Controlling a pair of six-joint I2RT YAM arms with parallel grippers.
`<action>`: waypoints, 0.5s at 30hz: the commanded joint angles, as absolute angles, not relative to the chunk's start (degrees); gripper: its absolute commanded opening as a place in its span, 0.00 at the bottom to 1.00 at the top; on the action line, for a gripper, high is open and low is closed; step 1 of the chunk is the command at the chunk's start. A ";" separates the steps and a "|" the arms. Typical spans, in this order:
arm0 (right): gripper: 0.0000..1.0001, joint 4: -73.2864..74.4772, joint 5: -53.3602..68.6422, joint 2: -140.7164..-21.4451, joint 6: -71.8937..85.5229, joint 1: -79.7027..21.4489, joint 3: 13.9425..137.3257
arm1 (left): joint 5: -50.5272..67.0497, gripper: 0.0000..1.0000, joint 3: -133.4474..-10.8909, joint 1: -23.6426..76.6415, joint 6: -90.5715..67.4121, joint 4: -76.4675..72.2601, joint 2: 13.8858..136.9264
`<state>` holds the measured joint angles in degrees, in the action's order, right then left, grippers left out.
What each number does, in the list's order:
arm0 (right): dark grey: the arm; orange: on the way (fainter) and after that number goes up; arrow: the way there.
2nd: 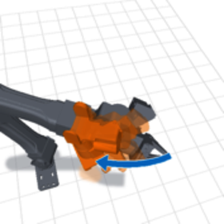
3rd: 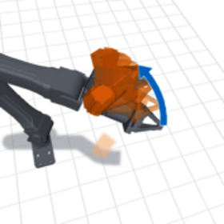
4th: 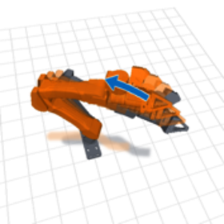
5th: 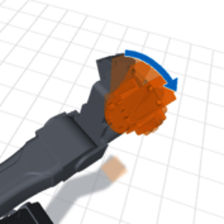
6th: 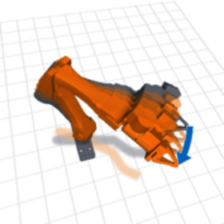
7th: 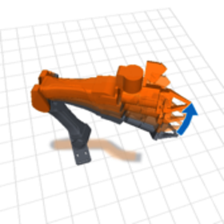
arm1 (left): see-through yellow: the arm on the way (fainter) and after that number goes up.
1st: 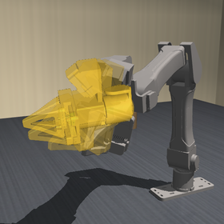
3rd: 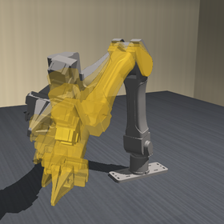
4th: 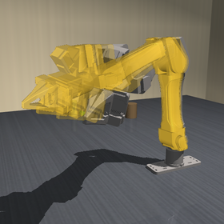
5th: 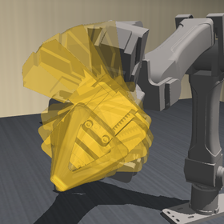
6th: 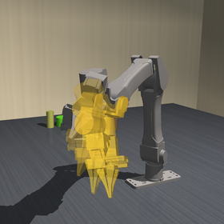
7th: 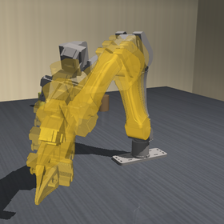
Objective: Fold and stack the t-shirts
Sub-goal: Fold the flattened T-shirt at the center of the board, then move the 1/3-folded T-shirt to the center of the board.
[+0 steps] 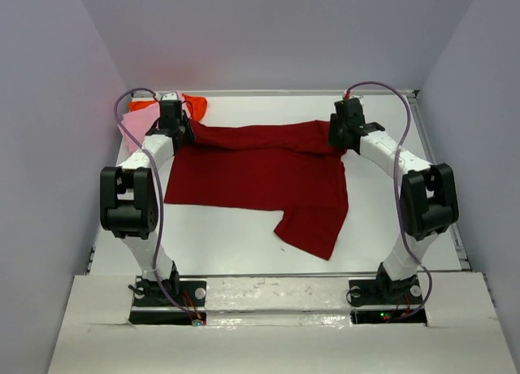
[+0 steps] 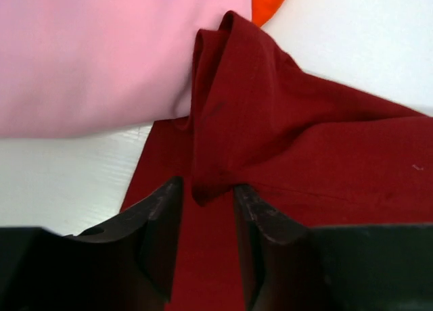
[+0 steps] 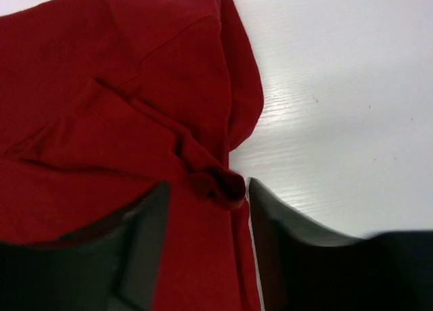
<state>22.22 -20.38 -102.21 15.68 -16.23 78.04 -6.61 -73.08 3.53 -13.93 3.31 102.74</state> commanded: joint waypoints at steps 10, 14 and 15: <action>0.78 25.05 -8.98 -88.17 19.68 -18.02 71.38 | -4.66 0.57 -60.75 3.60 -21.43 0.79 83.43; 0.78 22.86 -4.05 -85.17 21.79 -19.16 67.24 | 2.43 0.57 -54.50 4.04 -25.83 -1.66 80.07; 0.78 22.85 -4.22 -84.73 21.88 -20.29 66.63 | 3.33 0.57 -52.06 4.22 -26.62 -2.37 79.29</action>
<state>23.99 -9.15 -87.31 19.55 -18.04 68.77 -2.74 -57.04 3.62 -21.93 0.71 81.52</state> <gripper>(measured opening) 0.781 0.572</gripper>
